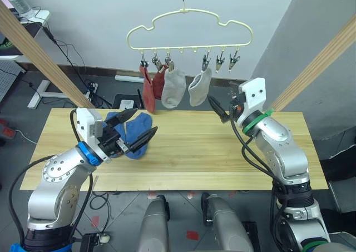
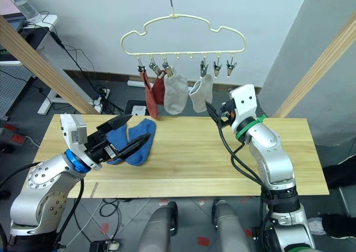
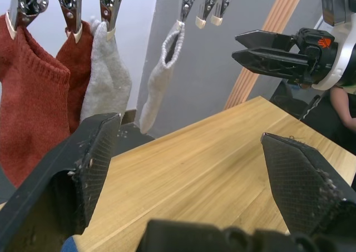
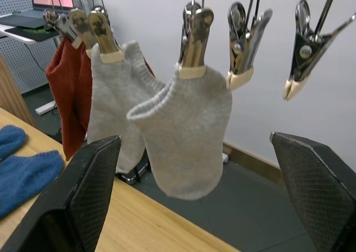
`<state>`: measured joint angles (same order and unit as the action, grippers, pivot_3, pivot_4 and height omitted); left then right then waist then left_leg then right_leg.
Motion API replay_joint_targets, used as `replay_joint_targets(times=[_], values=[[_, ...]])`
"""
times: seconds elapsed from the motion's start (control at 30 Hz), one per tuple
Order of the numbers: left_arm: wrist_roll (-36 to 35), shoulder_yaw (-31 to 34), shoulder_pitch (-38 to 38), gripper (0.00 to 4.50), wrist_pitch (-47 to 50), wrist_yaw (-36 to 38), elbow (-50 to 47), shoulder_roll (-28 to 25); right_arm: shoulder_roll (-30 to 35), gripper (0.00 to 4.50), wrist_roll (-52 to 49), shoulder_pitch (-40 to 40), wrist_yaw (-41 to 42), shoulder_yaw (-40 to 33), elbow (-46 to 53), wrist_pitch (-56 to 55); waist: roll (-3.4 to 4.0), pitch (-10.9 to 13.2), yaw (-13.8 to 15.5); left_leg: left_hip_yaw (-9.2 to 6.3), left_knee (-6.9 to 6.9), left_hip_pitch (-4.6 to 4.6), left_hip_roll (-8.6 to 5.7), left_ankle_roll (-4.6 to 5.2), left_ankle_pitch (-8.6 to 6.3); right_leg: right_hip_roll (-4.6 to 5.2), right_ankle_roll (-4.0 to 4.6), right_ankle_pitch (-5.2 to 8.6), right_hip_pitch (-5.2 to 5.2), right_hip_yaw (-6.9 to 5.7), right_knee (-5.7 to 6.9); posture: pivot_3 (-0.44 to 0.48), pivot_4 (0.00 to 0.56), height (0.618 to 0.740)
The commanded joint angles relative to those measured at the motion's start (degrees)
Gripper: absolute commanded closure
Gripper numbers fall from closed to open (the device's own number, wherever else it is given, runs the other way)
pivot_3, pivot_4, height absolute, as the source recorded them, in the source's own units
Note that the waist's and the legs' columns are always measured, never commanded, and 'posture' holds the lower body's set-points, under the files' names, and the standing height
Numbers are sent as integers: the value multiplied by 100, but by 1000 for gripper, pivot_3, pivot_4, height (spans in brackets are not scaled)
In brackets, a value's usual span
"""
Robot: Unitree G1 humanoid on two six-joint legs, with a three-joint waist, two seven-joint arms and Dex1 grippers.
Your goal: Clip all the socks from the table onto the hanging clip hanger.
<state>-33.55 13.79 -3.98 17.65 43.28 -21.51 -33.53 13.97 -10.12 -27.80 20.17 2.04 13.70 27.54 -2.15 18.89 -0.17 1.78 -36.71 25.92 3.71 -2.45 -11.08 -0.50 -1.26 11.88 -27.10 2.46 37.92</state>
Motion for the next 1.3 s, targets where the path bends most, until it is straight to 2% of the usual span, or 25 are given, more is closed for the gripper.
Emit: replay_joint_targets(times=[0.03, 1.3], values=[[15, 36, 71, 0, -136, 48, -99, 8, 45, 13, 18, 29, 35, 1, 173, -175, 0, 0, 0, 0, 0, 0, 0, 0, 0, 0, 0, 0, 0, 0, 0, 74, 334, 740], [68, 40, 118, 0, -195, 134, -62, 14, 28, 13, 10, 39, -3, 23, 168, -180, 0, 0, 1, 1, 0, 0, 0, 0, 0, 0, 0, 0, 0, 0, -1, 76, 335, 740]])
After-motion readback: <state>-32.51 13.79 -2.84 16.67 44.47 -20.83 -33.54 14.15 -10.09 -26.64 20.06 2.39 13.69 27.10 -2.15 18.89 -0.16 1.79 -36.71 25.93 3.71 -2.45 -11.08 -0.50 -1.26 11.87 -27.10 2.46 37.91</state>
